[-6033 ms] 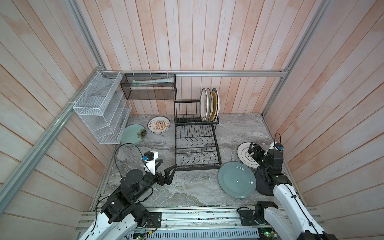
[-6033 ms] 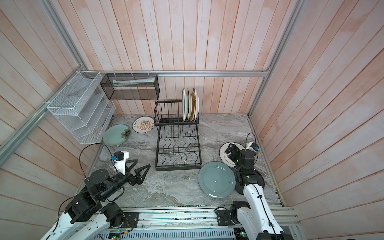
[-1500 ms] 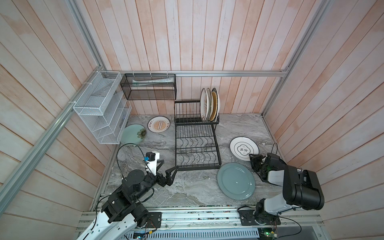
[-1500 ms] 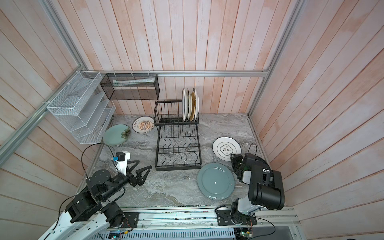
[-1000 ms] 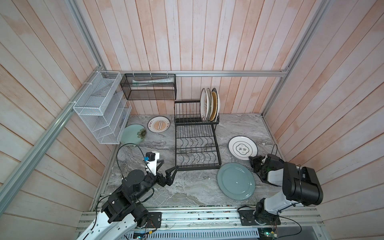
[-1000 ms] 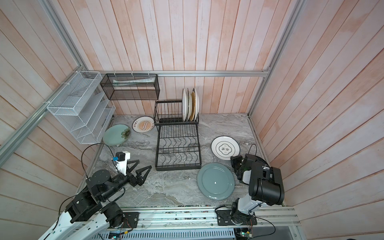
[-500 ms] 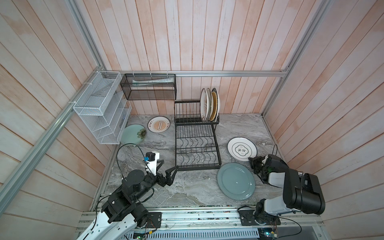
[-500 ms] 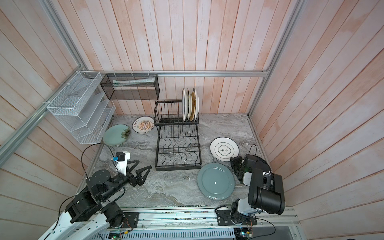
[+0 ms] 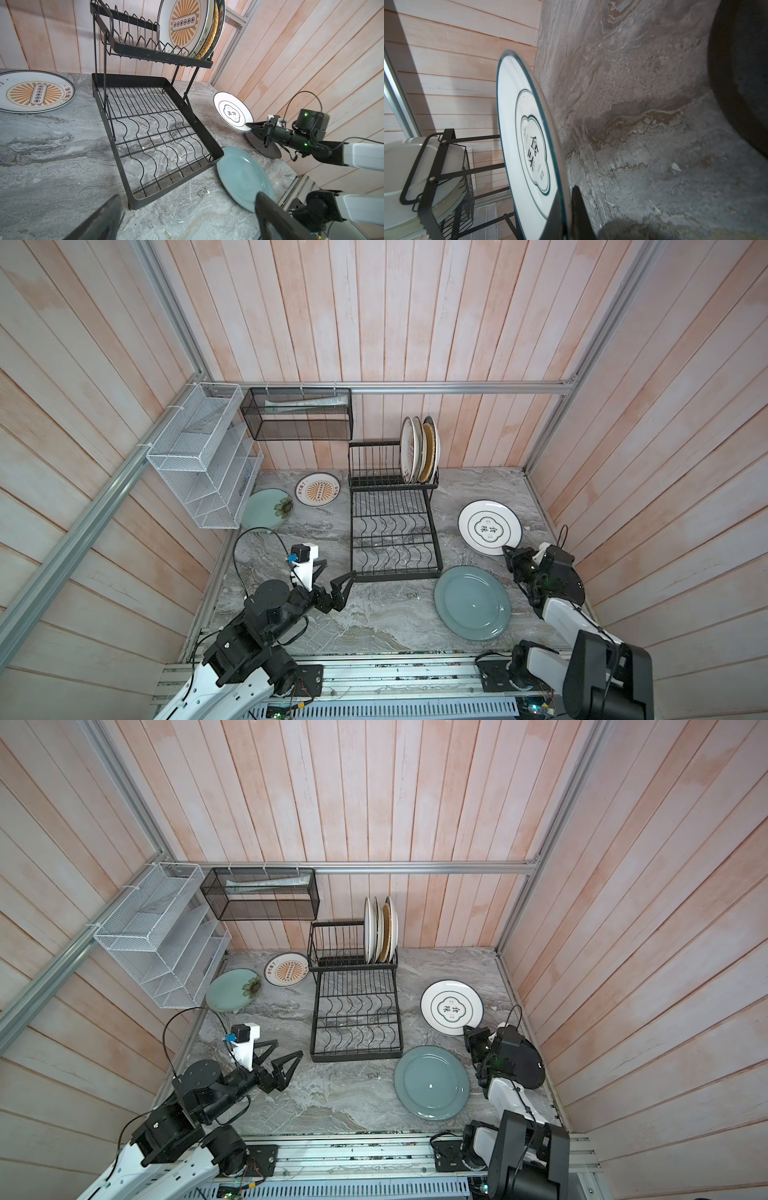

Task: Load the plates into the dish rack
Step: 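Grip the raised edge of the white plate with the right gripper, then lift the white plate upright with the right gripper while the left gripper reaches toward it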

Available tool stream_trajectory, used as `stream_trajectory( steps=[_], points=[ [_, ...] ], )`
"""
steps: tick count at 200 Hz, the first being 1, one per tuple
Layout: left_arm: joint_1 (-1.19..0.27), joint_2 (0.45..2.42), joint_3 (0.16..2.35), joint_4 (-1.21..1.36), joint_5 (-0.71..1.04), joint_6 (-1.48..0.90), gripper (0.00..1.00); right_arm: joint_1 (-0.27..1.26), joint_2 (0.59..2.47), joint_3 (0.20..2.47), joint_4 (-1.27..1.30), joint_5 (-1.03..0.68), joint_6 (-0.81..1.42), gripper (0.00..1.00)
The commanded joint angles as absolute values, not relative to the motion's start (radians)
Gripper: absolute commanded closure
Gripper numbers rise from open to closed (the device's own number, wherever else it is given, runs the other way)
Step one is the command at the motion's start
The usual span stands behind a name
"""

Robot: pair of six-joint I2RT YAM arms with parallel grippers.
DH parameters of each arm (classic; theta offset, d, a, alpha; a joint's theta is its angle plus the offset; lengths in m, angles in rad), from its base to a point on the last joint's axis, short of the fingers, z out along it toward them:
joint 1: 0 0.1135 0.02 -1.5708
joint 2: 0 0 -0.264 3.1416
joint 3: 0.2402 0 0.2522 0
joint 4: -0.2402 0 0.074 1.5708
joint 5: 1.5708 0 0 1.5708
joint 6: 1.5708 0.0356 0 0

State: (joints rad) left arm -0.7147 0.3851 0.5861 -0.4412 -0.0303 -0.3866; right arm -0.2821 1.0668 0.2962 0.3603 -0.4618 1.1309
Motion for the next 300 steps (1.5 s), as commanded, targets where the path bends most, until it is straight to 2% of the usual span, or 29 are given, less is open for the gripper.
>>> stream_trajectory(
  steps=[1,38,77,105,128,159,204,248,300],
  points=[
    [-0.720,0.380,0.569,-0.423,-0.048,-0.389,0.00,-0.282,0.974,0.332,0.237,-0.516,1.109,1.00],
    [-0.719,0.375,0.549,-0.398,-0.051,-0.382,0.00,-0.260,0.857,0.349,0.094,-0.580,1.079,1.00],
    [-0.720,0.408,0.527,-0.341,-0.035,-0.392,0.00,-0.129,0.770,0.414,-0.046,-0.524,1.051,1.00],
    [-0.729,0.479,0.456,-0.144,0.043,-0.452,0.00,-0.001,0.769,0.468,-0.125,-0.440,1.042,1.00],
    [-0.790,0.614,0.446,0.011,0.024,-0.441,0.00,0.087,0.777,0.490,-0.139,-0.390,1.066,1.00],
    [-0.941,0.848,0.535,0.092,-0.100,-0.235,0.00,0.170,0.792,0.533,-0.166,-0.330,1.091,1.00],
    [-1.186,1.119,0.665,0.191,-0.330,0.305,0.00,0.259,0.821,0.581,-0.195,-0.269,1.116,1.00],
    [-1.221,1.315,0.767,0.276,-0.397,0.599,0.00,0.298,0.827,0.586,-0.186,-0.264,1.144,1.00],
    [-1.232,1.484,0.838,0.360,-0.479,0.791,0.12,0.310,0.810,0.581,-0.184,-0.275,1.159,1.00]
  ],
)
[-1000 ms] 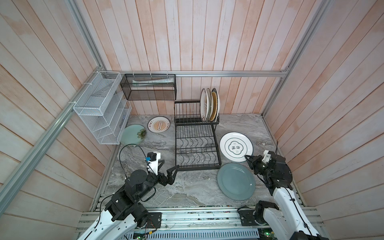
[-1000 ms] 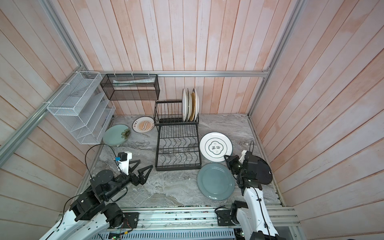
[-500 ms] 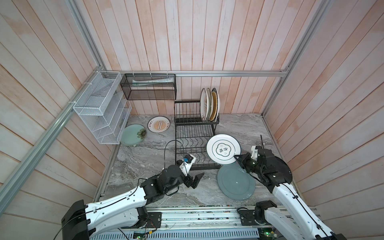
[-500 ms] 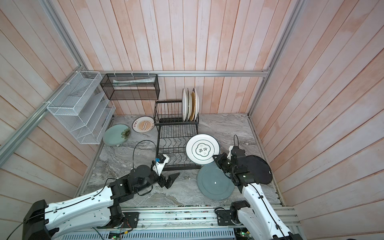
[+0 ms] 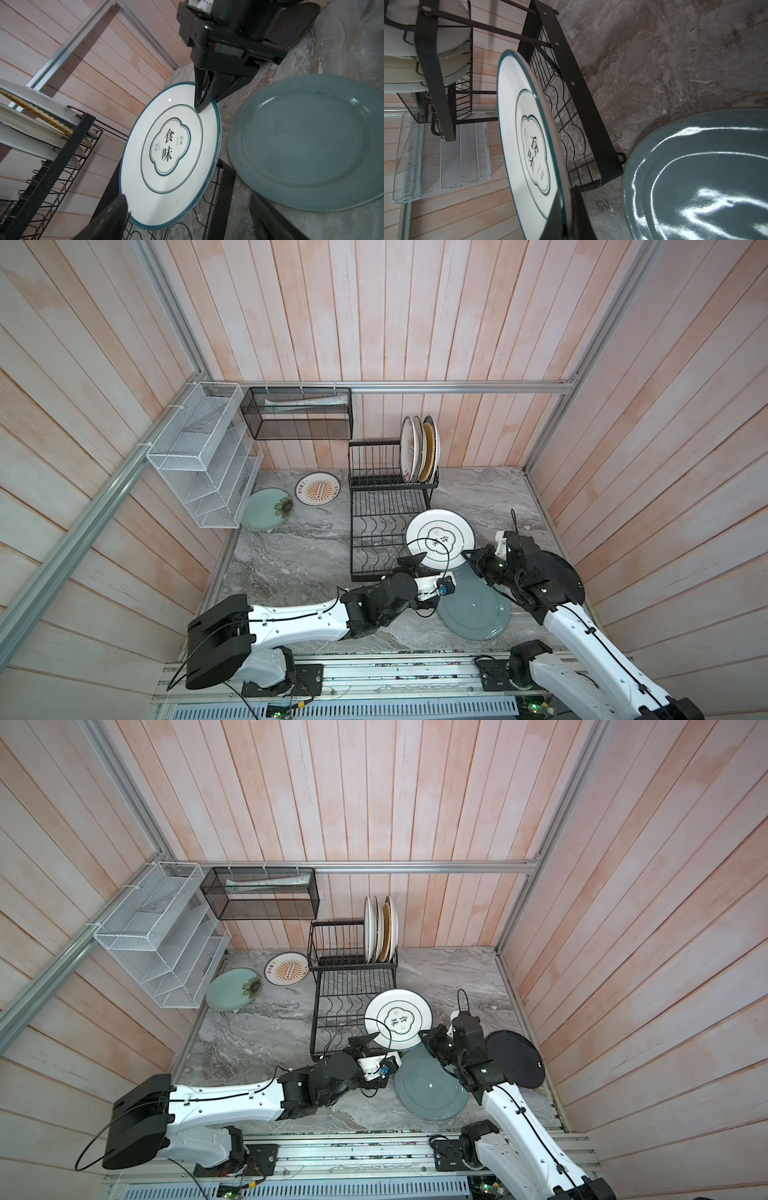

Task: Load the plates into the dish rack
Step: 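Lift the white plate upright with the right gripper while the left gripper reaches toward it, then grasp the white plate's rim with the left gripper while the right gripper releases and withdraws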

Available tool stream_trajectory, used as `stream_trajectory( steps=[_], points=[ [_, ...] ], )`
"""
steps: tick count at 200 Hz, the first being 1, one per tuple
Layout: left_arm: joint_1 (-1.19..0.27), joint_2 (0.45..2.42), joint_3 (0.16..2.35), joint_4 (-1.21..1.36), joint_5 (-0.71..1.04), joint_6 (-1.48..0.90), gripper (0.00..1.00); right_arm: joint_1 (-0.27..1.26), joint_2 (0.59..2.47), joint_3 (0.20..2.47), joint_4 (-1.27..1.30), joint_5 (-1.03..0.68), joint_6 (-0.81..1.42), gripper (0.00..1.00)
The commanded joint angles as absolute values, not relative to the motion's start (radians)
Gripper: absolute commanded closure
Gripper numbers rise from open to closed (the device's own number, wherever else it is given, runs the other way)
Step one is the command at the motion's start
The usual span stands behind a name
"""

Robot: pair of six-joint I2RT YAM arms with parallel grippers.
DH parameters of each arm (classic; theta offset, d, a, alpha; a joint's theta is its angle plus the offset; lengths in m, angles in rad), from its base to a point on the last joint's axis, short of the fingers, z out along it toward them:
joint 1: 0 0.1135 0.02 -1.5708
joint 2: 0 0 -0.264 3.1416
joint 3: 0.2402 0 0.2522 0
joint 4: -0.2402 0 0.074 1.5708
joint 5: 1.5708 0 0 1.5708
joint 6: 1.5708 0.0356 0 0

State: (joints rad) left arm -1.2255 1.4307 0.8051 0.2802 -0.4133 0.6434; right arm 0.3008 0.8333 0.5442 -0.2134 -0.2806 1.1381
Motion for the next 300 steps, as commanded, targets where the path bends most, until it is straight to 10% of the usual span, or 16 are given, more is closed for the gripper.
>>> stream_trajectory(
  steps=[1,72,163,207,247,281,300],
  points=[
    [-1.232,1.485,0.839,0.363,-0.479,0.793,0.13,0.309,0.809,0.581,-0.184,-0.275,1.159,1.00],
    [-1.233,1.670,0.896,0.485,-0.570,0.918,0.34,0.317,0.789,0.571,-0.179,-0.291,1.177,1.00],
    [-1.208,1.885,0.965,0.790,-0.764,1.100,1.00,0.351,0.781,0.560,-0.167,-0.289,1.200,1.00],
    [-1.212,1.839,0.921,0.820,-0.767,1.081,1.00,0.355,0.792,0.563,-0.150,-0.293,1.186,1.00],
    [-1.231,1.751,0.875,0.759,-0.763,1.027,1.00,0.356,0.813,0.606,-0.125,-0.268,1.101,0.37],
    [-1.262,1.635,0.837,0.611,-0.743,0.906,1.00,0.353,0.812,0.667,-0.054,-0.197,1.002,0.03],
    [-1.283,1.545,0.807,0.477,-0.710,0.810,1.00,0.348,0.819,0.701,-0.006,-0.182,0.921,0.02]
  ],
)
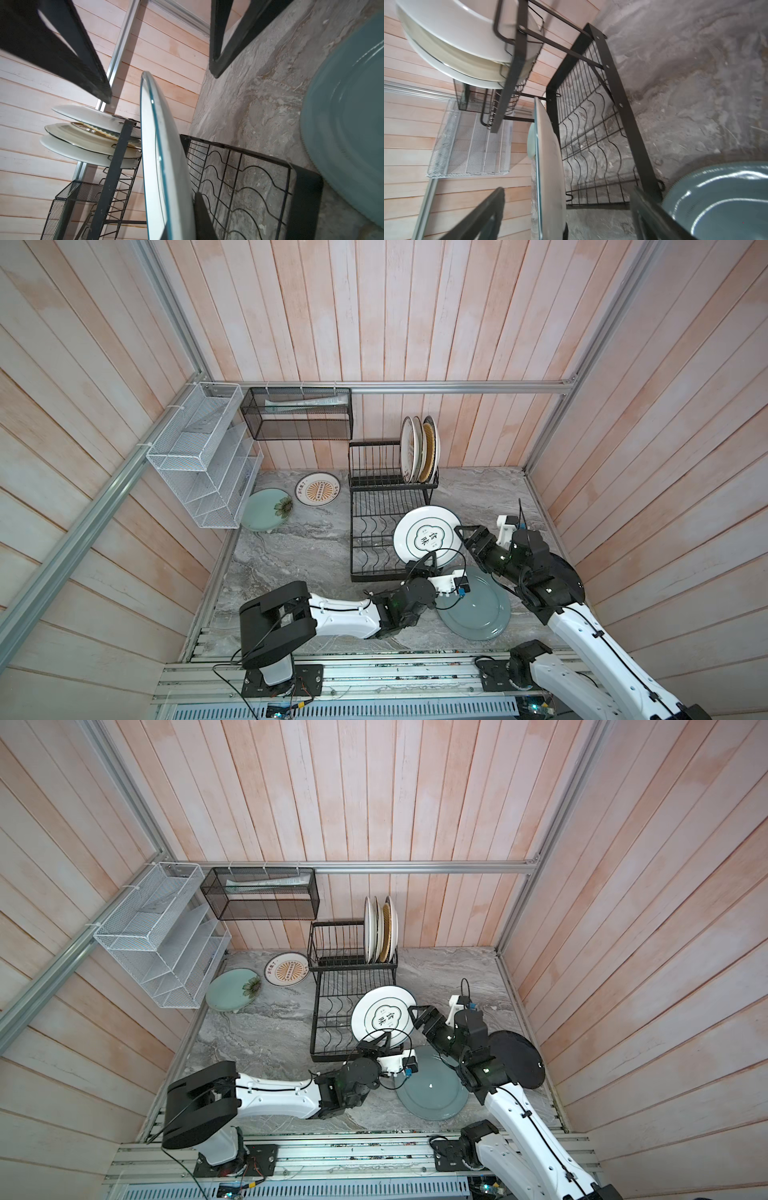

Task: Load the plates into the dish rack
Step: 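Grasp the white plate's rim with the left gripper while the right gripper releases and withdraws, then carry the white plate with the left gripper up to the rack's upper tier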

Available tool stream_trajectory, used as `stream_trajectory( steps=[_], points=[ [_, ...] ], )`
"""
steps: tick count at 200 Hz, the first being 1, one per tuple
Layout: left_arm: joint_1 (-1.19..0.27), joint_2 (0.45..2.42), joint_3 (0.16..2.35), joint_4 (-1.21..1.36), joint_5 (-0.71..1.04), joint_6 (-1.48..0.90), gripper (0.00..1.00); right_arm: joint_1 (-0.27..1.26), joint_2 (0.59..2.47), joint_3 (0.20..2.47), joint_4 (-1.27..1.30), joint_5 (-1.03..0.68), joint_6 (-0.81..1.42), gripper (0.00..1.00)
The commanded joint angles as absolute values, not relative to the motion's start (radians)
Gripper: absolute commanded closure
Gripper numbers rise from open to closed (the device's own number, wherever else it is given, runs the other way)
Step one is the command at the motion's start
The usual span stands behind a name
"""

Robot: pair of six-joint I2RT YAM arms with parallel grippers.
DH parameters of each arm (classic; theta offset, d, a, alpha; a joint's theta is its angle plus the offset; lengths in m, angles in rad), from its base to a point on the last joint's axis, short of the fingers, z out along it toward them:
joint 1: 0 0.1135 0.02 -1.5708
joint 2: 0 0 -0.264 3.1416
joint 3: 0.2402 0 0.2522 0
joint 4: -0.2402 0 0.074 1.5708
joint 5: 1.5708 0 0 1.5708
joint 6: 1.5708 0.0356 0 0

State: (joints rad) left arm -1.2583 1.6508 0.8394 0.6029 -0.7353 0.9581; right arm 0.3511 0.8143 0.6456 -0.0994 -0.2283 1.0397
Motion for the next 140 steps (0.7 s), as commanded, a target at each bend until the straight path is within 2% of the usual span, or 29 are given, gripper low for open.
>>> stream_trajectory(
  steps=[1,72,109,140],
  points=[
    [-1.286,1.540,0.805,0.474,-0.709,0.806,1.00,0.348,0.820,0.703,-0.003,-0.182,0.917,0.02],
    [-1.356,1.073,0.780,-0.035,-0.447,0.398,1.00,0.338,0.828,0.629,0.175,-0.184,0.751,0.02],
    [-1.351,0.861,0.839,-0.011,-0.478,0.315,1.00,0.334,0.819,0.532,0.275,-0.216,0.710,0.02],
    [-1.260,0.859,0.992,-0.002,-0.477,0.172,1.00,0.337,0.810,0.414,0.451,-0.326,0.701,0.02]
  ],
)
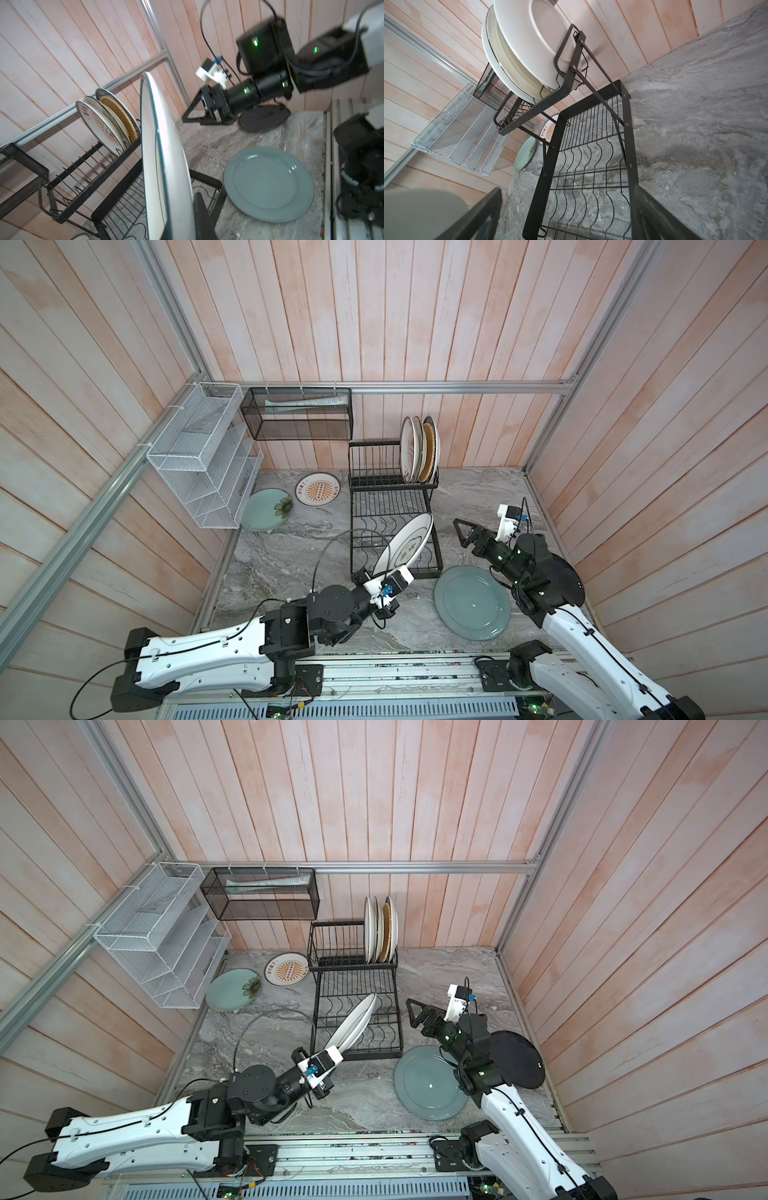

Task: Load the plates into the dish rack
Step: 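Carry the white plate with the left gripper up to the rack's upper tier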

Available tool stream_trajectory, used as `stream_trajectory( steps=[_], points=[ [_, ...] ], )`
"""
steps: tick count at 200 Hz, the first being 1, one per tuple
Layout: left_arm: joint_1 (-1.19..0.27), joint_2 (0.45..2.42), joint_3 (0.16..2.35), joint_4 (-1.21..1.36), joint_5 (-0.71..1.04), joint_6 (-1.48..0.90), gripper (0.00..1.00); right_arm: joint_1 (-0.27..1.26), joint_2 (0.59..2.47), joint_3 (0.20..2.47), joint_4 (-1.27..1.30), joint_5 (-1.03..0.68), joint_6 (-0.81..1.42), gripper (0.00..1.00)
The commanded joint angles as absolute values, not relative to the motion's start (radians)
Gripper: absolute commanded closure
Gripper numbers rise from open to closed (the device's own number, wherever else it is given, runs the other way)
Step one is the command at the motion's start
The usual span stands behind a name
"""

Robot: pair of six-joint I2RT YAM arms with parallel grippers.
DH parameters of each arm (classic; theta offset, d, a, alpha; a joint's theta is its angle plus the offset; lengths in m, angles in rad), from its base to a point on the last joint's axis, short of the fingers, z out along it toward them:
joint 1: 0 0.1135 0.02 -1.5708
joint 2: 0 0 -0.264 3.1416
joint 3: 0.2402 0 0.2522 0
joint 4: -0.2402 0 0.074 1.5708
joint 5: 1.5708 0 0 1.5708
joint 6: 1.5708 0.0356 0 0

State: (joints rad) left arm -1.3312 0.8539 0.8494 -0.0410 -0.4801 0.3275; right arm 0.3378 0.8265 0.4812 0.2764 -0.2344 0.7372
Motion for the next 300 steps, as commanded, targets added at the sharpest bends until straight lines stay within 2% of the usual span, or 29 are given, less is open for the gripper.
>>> stream_trajectory(
  steps=[1,36,80,124,175,217,300],
  points=[
    [-1.253,0.860,0.998,-0.005,-0.476,0.165,1.00,0.337,0.810,0.410,0.456,-0.329,0.701,0.02],
    [-1.055,1.000,1.220,-0.084,-0.353,-0.061,1.00,0.354,0.808,0.350,0.531,-0.401,0.662,0.02],
    [-0.840,1.232,1.467,-0.122,-0.216,-0.211,1.00,0.420,0.821,0.282,0.609,-0.372,0.589,0.02],
    [-0.753,1.474,1.691,-0.165,-0.213,-0.220,1.00,0.439,0.872,0.279,0.633,-0.368,0.581,0.02],
    [-0.647,1.665,1.848,-0.208,-0.115,-0.300,1.00,0.448,0.876,0.271,0.646,-0.354,0.577,0.02],
    [-0.625,1.763,1.948,-0.249,-0.096,-0.313,1.00,0.452,0.892,0.272,0.652,-0.357,0.581,0.02],
    [-0.606,1.847,1.992,-0.253,-0.089,-0.353,1.00,0.456,0.890,0.277,0.646,-0.355,0.584,0.02]
  ],
)
